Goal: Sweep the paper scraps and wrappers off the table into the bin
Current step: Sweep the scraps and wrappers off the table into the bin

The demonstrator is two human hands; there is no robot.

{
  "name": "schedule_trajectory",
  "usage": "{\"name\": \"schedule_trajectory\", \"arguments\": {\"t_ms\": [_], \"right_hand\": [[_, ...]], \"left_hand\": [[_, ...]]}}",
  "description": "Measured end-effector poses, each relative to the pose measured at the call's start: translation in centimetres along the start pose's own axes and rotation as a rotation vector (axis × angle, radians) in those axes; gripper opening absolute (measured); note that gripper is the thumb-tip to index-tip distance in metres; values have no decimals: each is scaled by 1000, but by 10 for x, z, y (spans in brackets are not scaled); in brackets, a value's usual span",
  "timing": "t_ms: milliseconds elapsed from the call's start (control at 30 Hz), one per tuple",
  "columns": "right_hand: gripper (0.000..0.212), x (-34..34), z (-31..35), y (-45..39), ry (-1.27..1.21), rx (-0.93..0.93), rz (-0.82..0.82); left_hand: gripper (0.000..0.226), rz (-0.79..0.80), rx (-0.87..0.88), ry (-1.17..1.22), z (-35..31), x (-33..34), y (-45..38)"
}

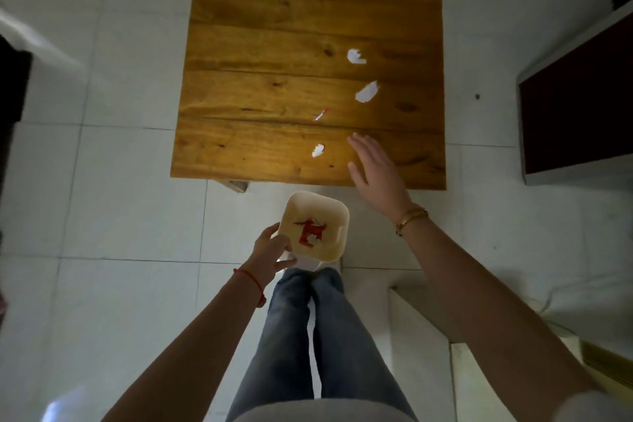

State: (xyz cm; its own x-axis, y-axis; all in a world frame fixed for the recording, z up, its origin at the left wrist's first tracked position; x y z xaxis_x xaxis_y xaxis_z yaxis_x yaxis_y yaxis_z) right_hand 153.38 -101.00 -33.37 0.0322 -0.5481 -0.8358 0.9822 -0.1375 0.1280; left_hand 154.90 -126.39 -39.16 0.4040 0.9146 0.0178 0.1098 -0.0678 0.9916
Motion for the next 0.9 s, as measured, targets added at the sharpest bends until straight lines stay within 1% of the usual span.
{"name": "schedule_trajectory", "arguments": {"t_ms": [233,333,467,633,767,900], "right_hand": [[52,70,-33,-60,28,-66,108],[53,94,-44,-75,45,-94,147],[54,119,-58,-84,34,-123,171],[53,137,-69,-85,11,-177,185],[52,141,-71,-78,-7,-225,171],[50,150,-62,-59,24,-346,260]], "left_hand": [[58,-41,-9,85,-3,0,-80],[62,-57,-28,115,-5,0,-110],[62,-55,-45,95,-7,3,-137],[62,-41,-75,103,-10,10,-155],[66,-27,-64,141,-18,17,-157],[64,-15,-45,159,-25,22,-150]]}}
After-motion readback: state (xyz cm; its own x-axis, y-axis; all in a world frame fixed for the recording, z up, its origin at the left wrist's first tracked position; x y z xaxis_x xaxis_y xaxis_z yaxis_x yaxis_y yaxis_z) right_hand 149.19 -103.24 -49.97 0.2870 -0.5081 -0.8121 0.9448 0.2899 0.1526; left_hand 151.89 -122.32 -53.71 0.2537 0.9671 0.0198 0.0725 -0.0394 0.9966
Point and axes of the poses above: each hand's wrist, its own y-axis away from the middle knuckle, its own x-axis out of the palm, z = x × y, the point moved 8 cm from there along -y, towards the middle knuckle, and after that the axes turned 13 degrees about -x, right-handed, at the moved point
